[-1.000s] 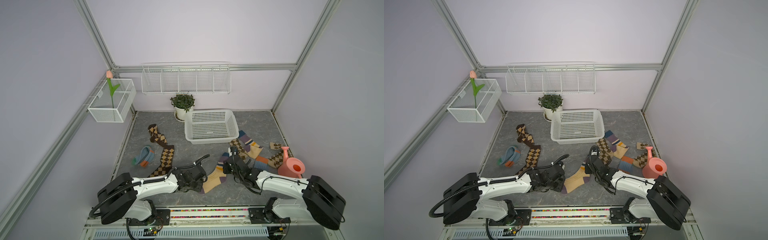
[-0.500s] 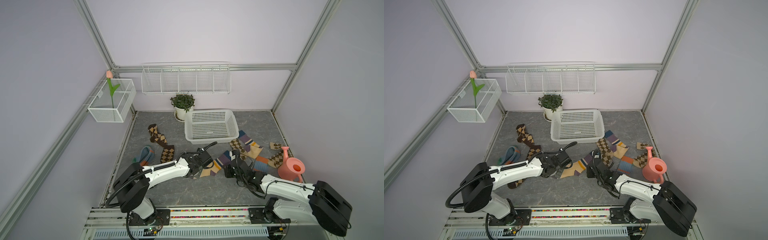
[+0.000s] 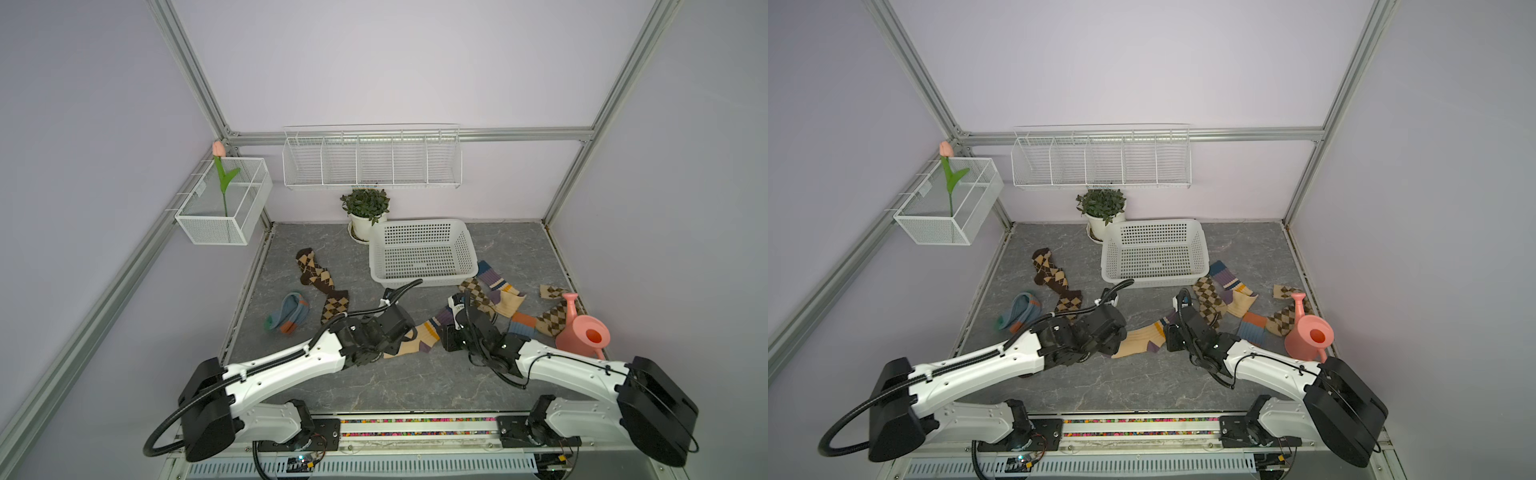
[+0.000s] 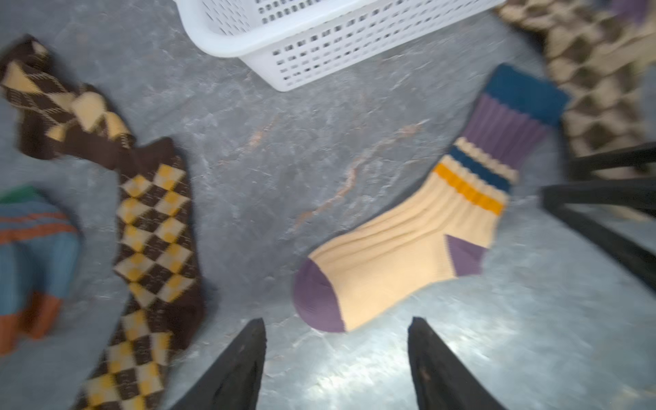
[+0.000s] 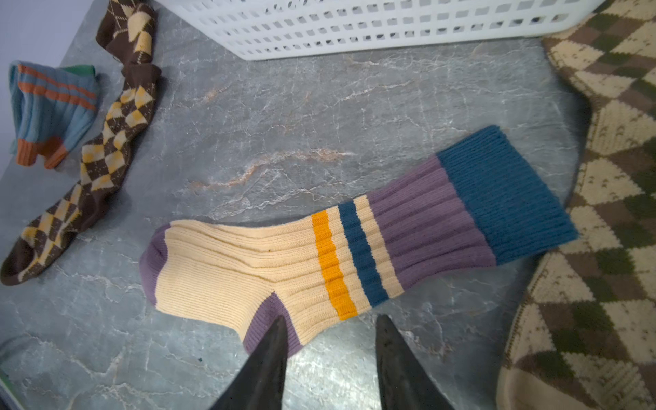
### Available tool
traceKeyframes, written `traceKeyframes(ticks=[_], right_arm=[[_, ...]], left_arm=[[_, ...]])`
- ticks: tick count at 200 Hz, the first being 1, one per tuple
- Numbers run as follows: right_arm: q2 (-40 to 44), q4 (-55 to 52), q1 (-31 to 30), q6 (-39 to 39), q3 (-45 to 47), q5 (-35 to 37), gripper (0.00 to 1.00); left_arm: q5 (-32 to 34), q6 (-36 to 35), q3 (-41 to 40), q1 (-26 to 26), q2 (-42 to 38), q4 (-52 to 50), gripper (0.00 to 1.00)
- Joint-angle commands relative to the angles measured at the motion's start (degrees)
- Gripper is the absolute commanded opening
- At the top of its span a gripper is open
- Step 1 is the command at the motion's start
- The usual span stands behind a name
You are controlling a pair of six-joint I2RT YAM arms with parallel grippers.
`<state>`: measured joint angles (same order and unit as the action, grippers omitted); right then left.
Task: Place the socks together as a pair
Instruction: Adjust the sock at the center of the board.
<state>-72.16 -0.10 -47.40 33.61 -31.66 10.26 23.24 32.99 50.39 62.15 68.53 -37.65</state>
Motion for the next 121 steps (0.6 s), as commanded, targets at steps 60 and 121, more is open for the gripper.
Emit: traceKeyframes(ticks=[60,121], right_arm=[[-12.85,-7.73,-4.16,-5.49,-11.49,-5.81,0.45],[-17.82,-9.04,-8.18,-4.70,-14.13,-5.20,0.43]], left_arm=[[-6.99,13.63,-20.26,-1.55,-8.20,20.68,0.65],[-12.39,14.04,-21.30,-3.09,-6.52,29.00,0.65]])
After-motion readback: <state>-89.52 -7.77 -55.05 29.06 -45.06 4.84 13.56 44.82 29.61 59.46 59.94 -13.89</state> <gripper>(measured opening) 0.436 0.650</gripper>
